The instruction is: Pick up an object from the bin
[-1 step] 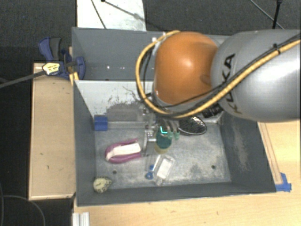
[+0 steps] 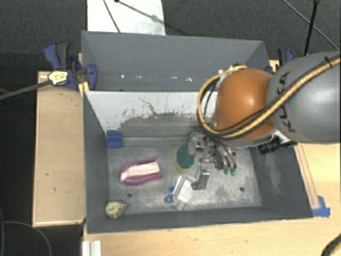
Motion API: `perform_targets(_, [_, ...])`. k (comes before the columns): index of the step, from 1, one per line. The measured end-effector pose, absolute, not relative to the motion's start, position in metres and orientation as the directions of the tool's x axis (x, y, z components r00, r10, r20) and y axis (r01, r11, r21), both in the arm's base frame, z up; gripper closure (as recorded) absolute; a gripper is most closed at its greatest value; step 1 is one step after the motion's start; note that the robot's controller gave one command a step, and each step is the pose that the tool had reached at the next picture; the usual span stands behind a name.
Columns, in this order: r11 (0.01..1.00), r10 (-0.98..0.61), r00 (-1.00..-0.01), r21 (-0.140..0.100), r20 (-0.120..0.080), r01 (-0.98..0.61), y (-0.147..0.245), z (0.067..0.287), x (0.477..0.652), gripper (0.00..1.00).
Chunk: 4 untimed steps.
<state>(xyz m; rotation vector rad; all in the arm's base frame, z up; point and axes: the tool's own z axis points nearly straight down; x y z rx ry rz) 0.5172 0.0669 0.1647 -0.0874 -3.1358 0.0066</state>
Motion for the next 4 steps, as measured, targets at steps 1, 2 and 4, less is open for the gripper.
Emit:
perform_targets(1, [0.927,-0.375,-0.927,-0.002,-0.022,-0.375,0.08,0.082,0.518,0.0])
perform_targets(2, [0.622,-0.783,-0.622,-0.011,-0.017,-0.783,0.062,0.076,0.505,0.0])
perform_targets(4, [0.634,-0.773,-0.634,-0.007,-0.009,-0.773,0.076,0.214,0.532,1.0])
